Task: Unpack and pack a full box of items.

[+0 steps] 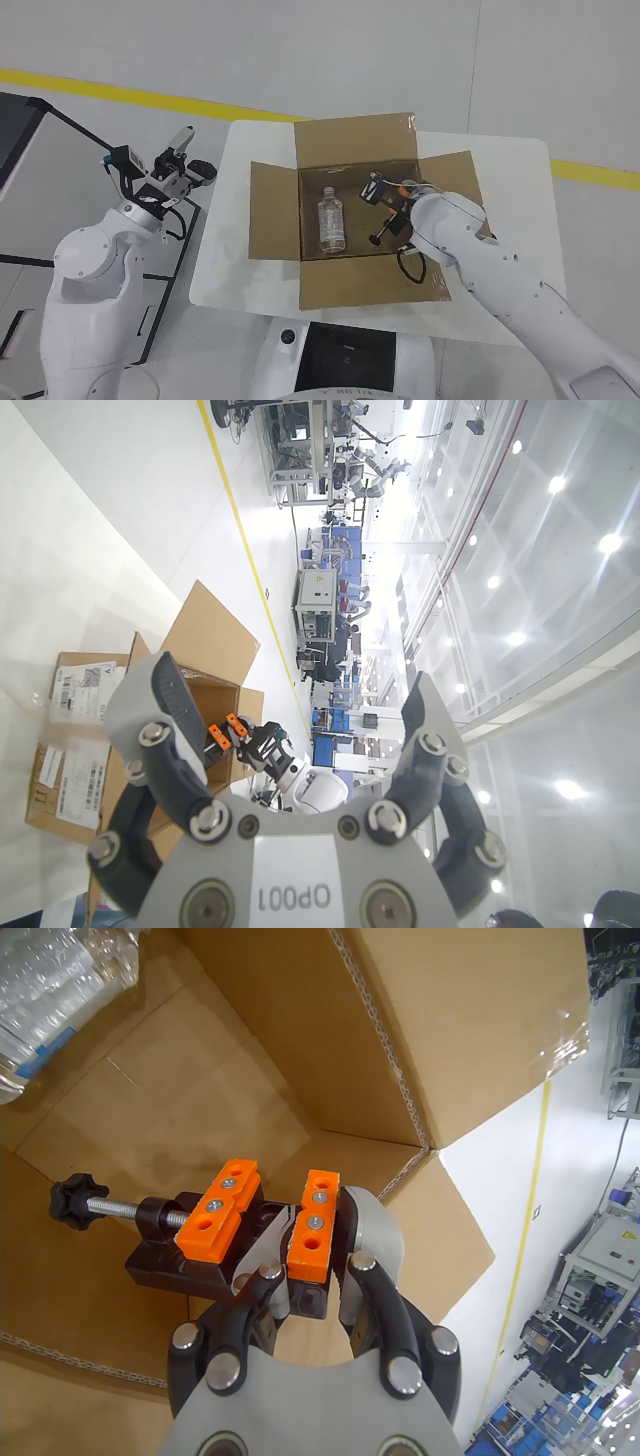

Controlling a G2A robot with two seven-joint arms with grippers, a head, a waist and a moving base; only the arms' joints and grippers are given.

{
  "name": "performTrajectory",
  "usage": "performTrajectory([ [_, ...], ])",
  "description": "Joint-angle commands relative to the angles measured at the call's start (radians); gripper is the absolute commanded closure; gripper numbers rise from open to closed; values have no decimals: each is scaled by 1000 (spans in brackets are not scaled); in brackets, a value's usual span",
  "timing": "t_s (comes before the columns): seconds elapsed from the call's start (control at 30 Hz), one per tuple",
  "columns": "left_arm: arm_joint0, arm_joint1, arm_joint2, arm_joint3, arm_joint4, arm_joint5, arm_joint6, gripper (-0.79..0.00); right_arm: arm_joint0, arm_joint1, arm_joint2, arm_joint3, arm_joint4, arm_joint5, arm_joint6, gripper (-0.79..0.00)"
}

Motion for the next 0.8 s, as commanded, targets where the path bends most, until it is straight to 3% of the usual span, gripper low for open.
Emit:
performTrajectory([
  [0.0,0,0,0,0,0,0,0,-785,-2,-2,1,3,3,-6,-7,0],
  [0.7,0,0,0,0,0,0,0,-785,-14,-61,-85,74,7,24,-14,0],
  [0.77,0,0,0,0,0,0,0,-785,-5,-69,-91,89,28,19,-5,-172],
])
